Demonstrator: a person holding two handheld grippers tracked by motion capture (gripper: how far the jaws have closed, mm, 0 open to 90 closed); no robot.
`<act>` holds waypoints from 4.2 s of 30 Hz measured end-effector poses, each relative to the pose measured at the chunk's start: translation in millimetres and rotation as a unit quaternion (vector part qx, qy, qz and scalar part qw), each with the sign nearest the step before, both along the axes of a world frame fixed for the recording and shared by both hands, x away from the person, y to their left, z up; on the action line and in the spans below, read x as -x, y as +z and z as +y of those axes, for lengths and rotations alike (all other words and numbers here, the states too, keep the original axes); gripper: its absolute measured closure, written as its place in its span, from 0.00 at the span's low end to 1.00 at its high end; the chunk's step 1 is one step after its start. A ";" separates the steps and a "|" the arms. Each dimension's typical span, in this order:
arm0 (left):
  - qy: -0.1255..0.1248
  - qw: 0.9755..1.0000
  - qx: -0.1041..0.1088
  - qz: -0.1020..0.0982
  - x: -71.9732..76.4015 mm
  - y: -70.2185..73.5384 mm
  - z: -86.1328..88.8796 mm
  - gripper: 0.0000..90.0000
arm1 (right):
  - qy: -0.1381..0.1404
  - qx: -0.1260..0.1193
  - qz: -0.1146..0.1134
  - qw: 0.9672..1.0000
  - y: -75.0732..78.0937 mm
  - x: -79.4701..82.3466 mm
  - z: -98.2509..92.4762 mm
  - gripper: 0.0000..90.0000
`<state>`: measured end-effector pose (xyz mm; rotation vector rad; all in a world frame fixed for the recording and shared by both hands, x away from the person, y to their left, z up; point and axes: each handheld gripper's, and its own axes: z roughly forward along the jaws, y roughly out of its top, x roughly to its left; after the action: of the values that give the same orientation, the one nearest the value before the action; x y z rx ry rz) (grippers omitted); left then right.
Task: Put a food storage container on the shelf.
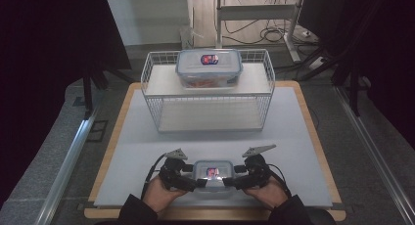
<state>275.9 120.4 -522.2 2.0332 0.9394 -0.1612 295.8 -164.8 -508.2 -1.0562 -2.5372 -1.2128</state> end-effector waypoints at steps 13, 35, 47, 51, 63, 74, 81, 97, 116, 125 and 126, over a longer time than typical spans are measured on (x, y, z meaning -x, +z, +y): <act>0.008 0.999 0.026 0.042 -1.4 -5.6 6.6 0.22 | -0.004 -0.019 0.049 0.999 -4.0 -5.5 -2.6 0.32; 0.035 0.993 0.101 0.052 18.5 -4.8 27.9 0.60 | -0.031 -0.075 0.057 0.995 3.5 8.3 -22.6 0.65; 0.027 0.991 0.116 0.067 14.1 -8.7 30.2 0.62 | -0.033 -0.070 0.028 0.997 9.3 8.4 -24.2 0.66; 0.027 0.991 0.116 0.069 13.3 -8.7 30.0 0.62 | -0.033 -0.087 0.068 0.993 -1.7 7.4 -26.7 0.61; 0.036 0.987 0.136 0.080 13.2 -13.8 32.3 0.62 | -0.044 -0.115 0.103 0.987 -8.7 5.5 -29.8 0.64; 0.038 0.985 0.152 0.066 2.8 2.5 34.5 0.63 | -0.054 -0.126 0.081 0.987 5.8 4.4 -31.1 0.65; 0.031 0.988 0.146 0.042 -8.2 28.3 39.1 0.63 | -0.046 -0.131 0.058 0.989 29.6 -6.1 -27.5 0.65; 0.036 0.988 0.152 -0.005 -41.2 99.7 49.0 0.64 | -0.028 -0.138 0.004 0.990 101.6 -43.8 -17.2 0.65; 0.044 0.985 0.163 -0.021 -75.8 161.6 57.8 0.64 | -0.031 -0.161 -0.018 0.986 161.0 -78.9 -11.2 0.65; 0.050 0.985 0.166 -0.029 -91.7 186.1 63.5 0.64 | -0.034 -0.166 -0.022 0.985 186.6 -97.6 -5.1 0.65; 0.050 0.984 0.167 -0.029 -93.7 188.2 64.0 0.64 | -0.034 -0.166 -0.024 0.985 189.1 -99.6 -4.5 0.65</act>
<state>369.5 184.4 -334.0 1.6711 0.9089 -0.1894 395.4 -169.3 -319.1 -1.0497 -2.2359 -1.6266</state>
